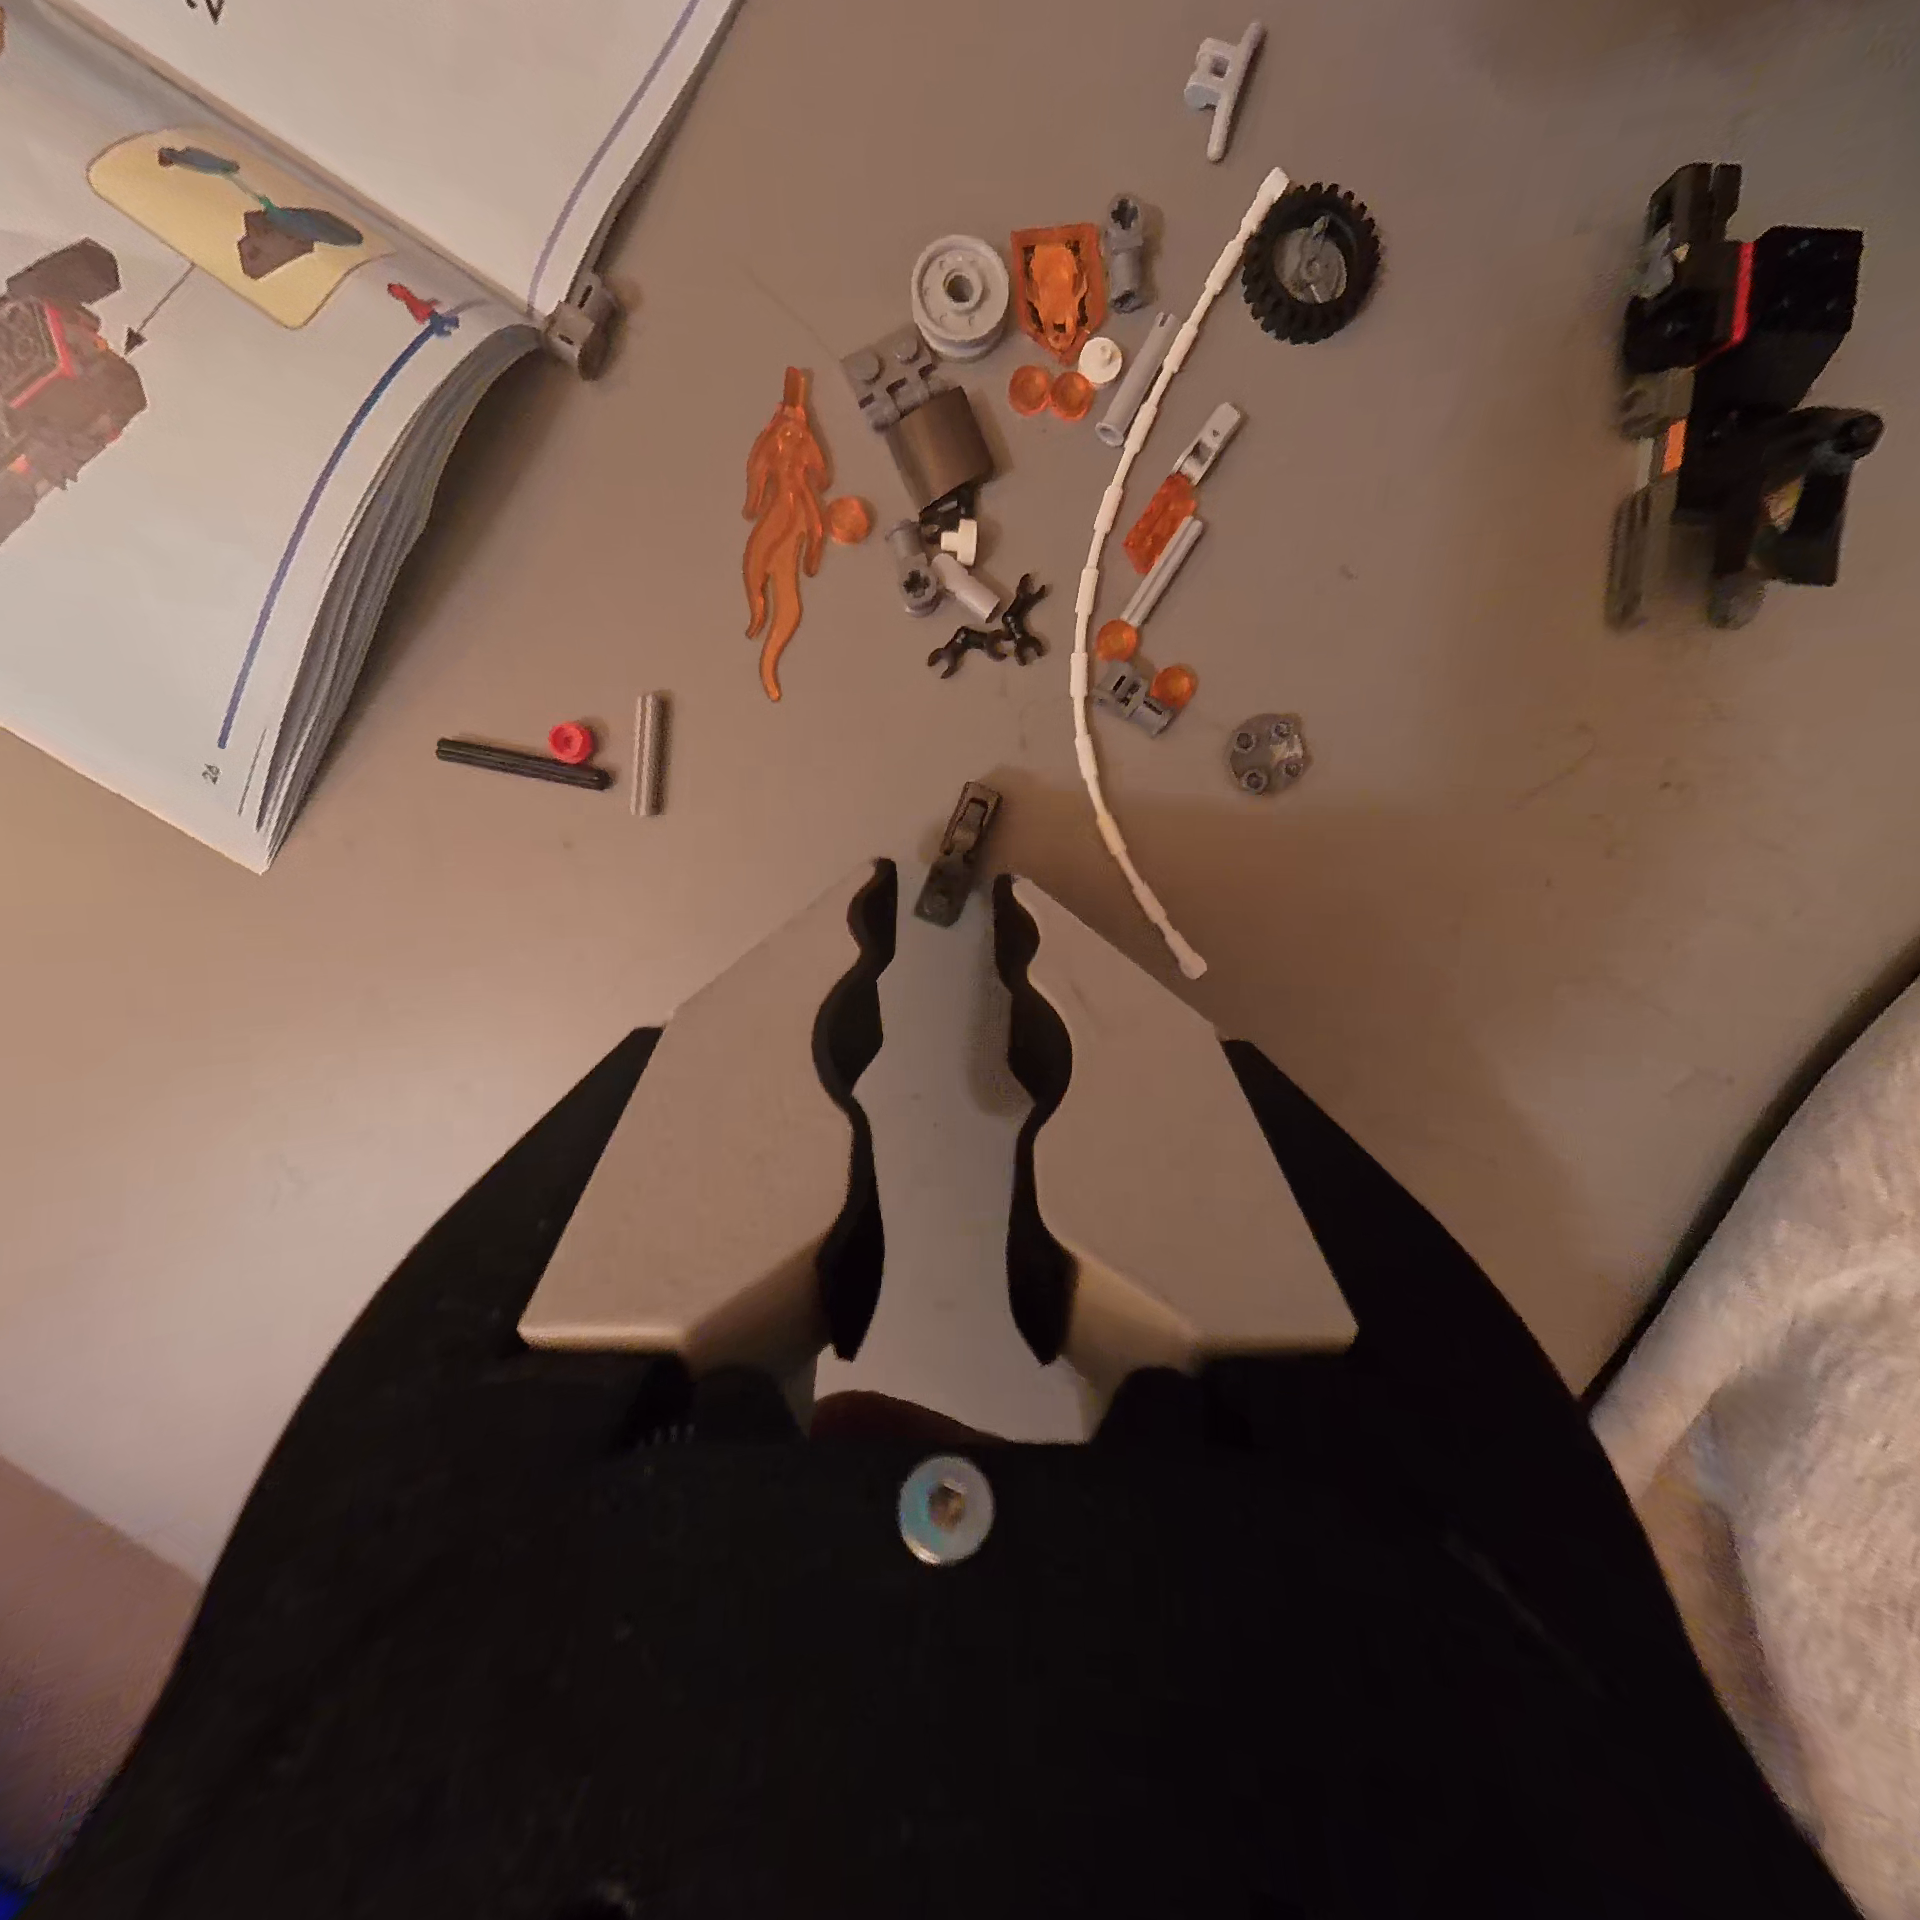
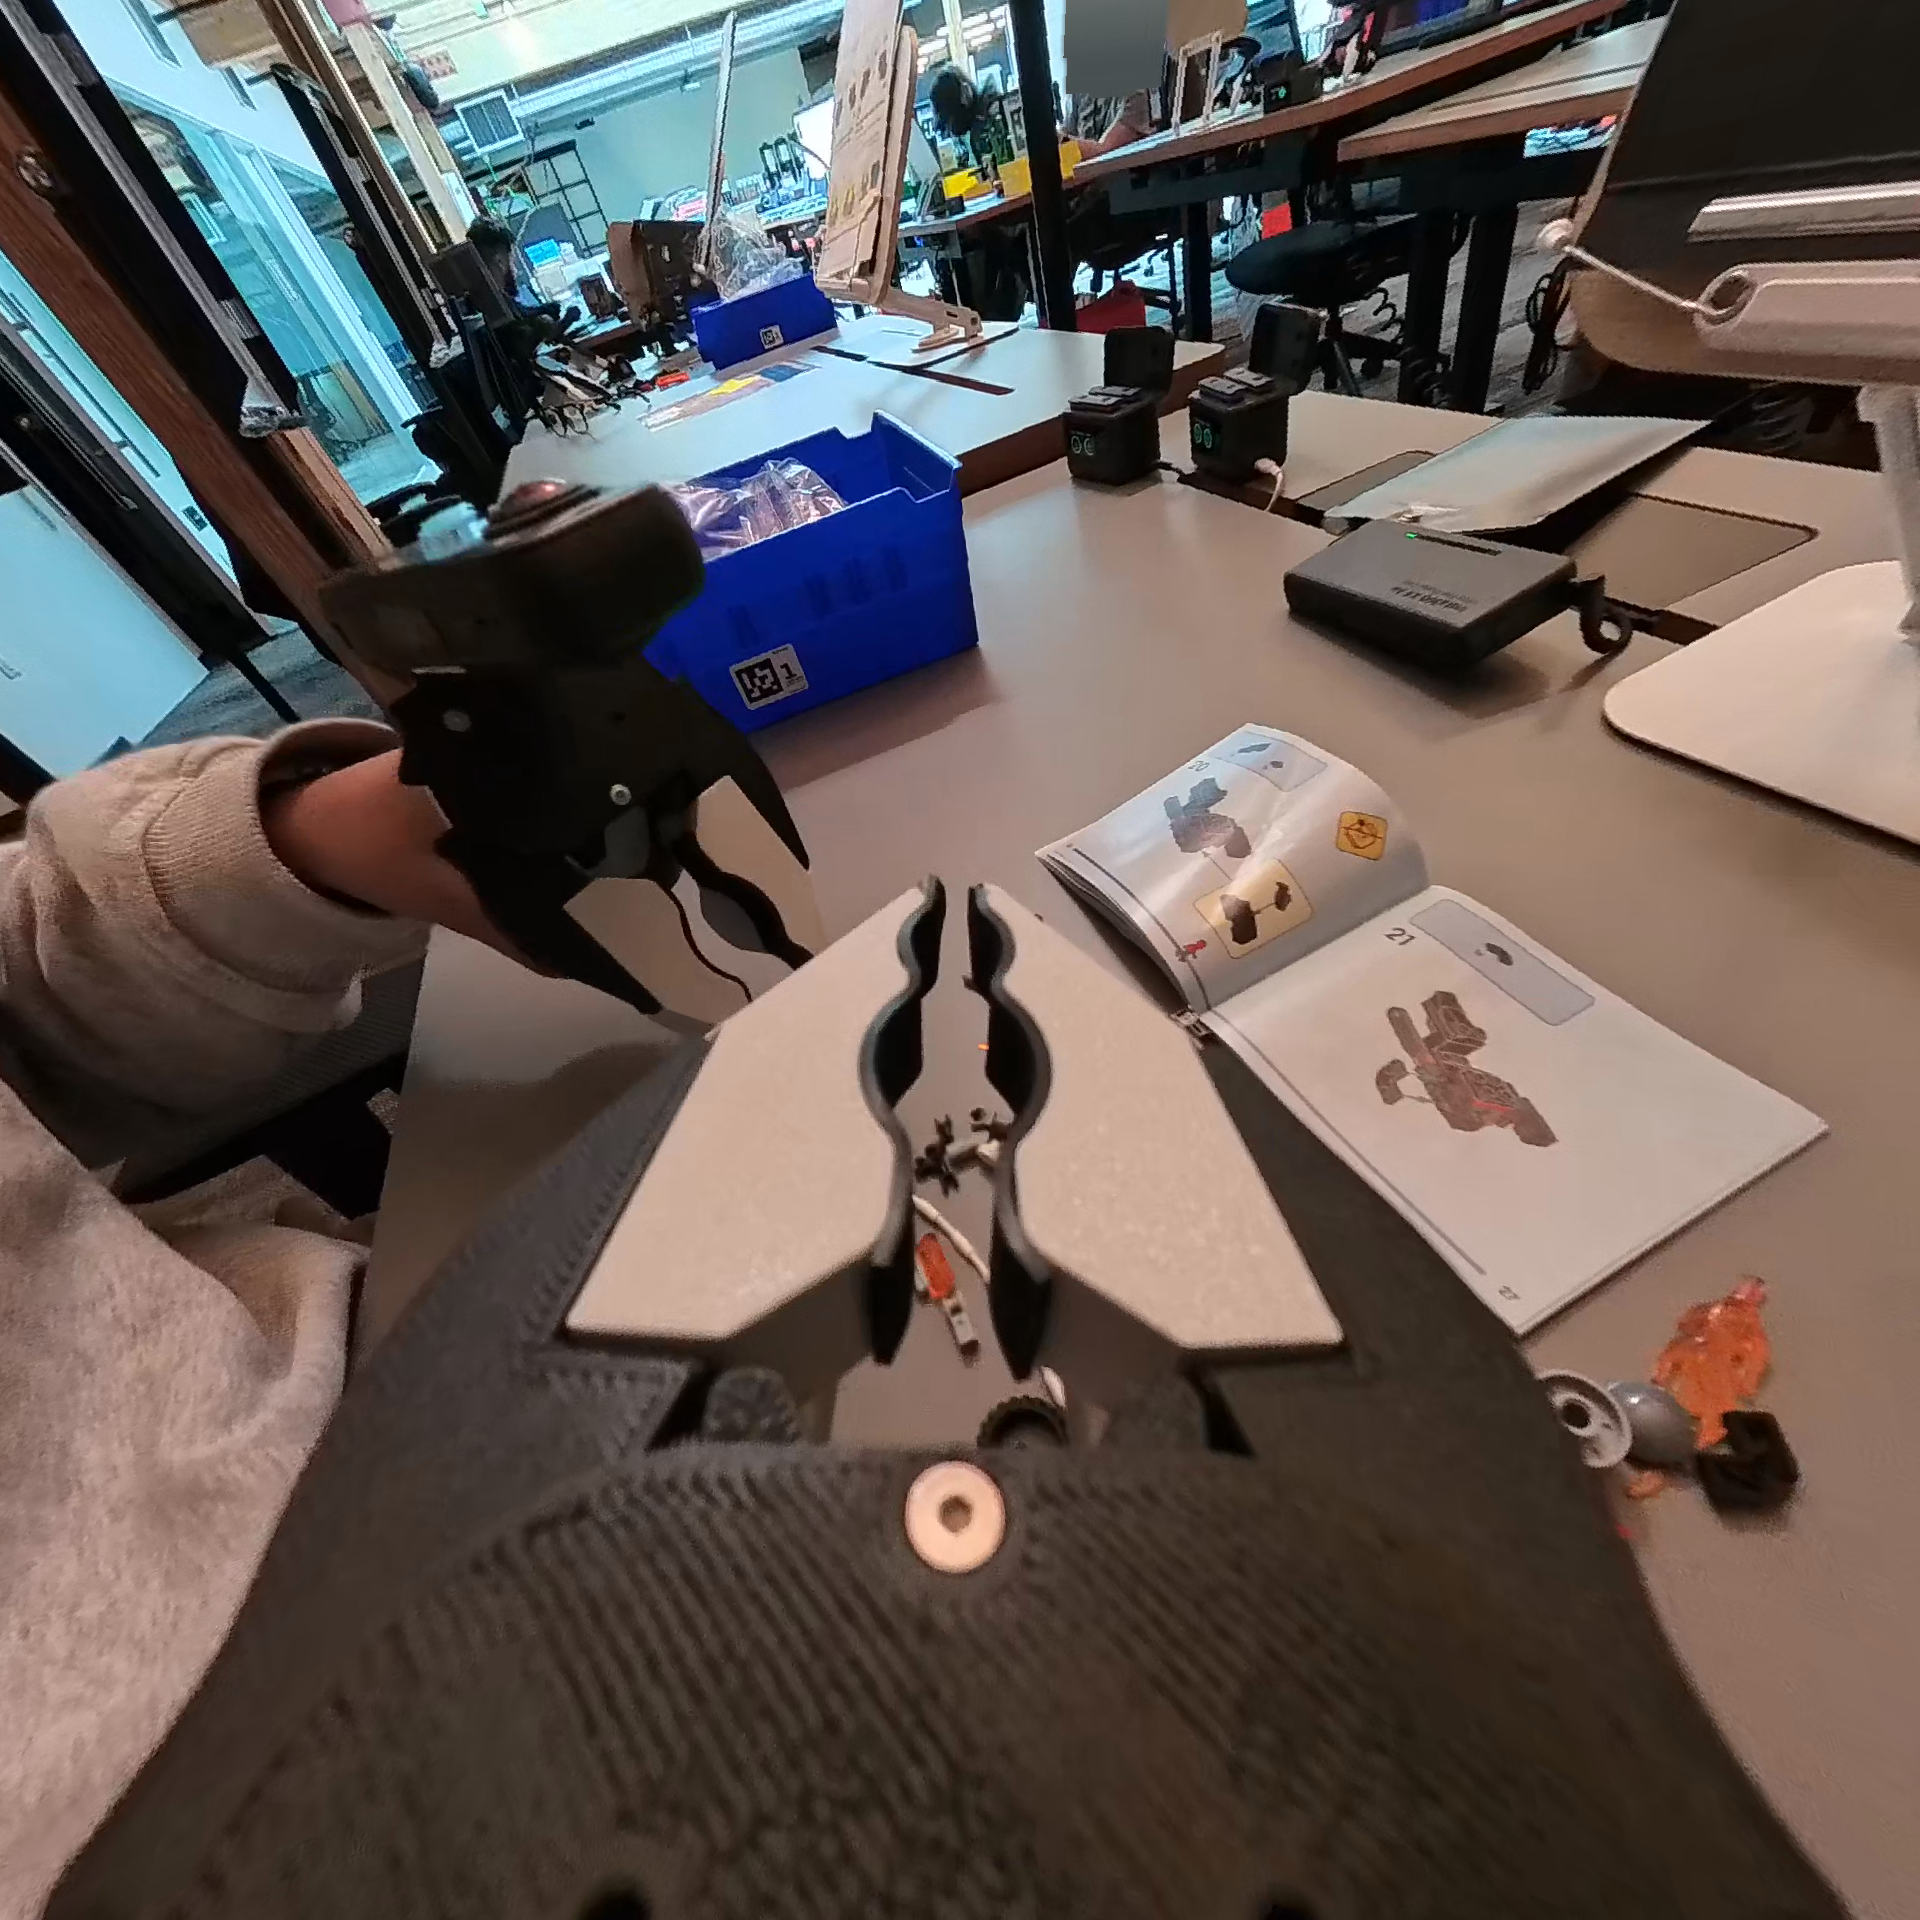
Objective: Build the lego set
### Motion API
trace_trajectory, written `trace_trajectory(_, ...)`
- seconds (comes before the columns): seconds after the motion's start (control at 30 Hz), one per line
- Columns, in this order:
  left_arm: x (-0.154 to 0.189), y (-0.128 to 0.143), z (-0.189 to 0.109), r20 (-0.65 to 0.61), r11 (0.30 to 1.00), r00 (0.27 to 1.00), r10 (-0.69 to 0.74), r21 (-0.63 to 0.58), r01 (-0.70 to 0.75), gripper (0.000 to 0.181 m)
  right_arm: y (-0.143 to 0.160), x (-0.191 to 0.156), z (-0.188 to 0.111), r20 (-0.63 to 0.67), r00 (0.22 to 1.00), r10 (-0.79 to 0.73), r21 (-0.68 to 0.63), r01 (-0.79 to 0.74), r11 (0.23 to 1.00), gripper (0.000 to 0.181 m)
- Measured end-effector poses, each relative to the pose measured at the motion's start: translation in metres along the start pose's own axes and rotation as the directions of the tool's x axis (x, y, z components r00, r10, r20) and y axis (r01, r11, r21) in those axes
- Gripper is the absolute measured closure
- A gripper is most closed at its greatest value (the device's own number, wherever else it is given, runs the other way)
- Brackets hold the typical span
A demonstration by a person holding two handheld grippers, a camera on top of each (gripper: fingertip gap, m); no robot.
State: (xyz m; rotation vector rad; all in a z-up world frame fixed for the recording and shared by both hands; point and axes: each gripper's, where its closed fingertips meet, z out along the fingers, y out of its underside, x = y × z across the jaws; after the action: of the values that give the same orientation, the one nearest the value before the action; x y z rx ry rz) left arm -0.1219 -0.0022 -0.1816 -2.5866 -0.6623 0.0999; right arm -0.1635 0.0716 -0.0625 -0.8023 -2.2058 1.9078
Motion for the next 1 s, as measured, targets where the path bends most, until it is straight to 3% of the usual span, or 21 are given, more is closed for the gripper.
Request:
trace_trajectory(0.5,0.006,0.001,0.009,-0.045,0.993,0.999,0.010,0.122,-0.004,0.176,0.012,-0.001,0.008,-0.005,1.000,-0.016,-0.057,0.015,0.998,0.176)
trace_trajectory(0.7,0.009,-0.002,0.000,-0.072,0.984,0.997,-0.034,0.174,0.046,0.176,0.027,-0.010,0.021,0.024,1.000,0.016,-0.115,-0.013,0.993,0.163)
trace_trajectory(0.87,0.011,-0.014,-0.022,-0.078,0.979,0.996,-0.041,0.194,0.056,0.176,0.045,-0.028,0.031,0.123,0.963,0.239,-0.195,-0.212,0.958,0.148)
trace_trajectory(1.0,0.017,-0.023,-0.032,-0.059,0.982,0.998,0.004,0.189,0.007,0.176,0.069,-0.043,0.037,0.221,0.875,0.430,-0.314,-0.353,0.881,0.155)
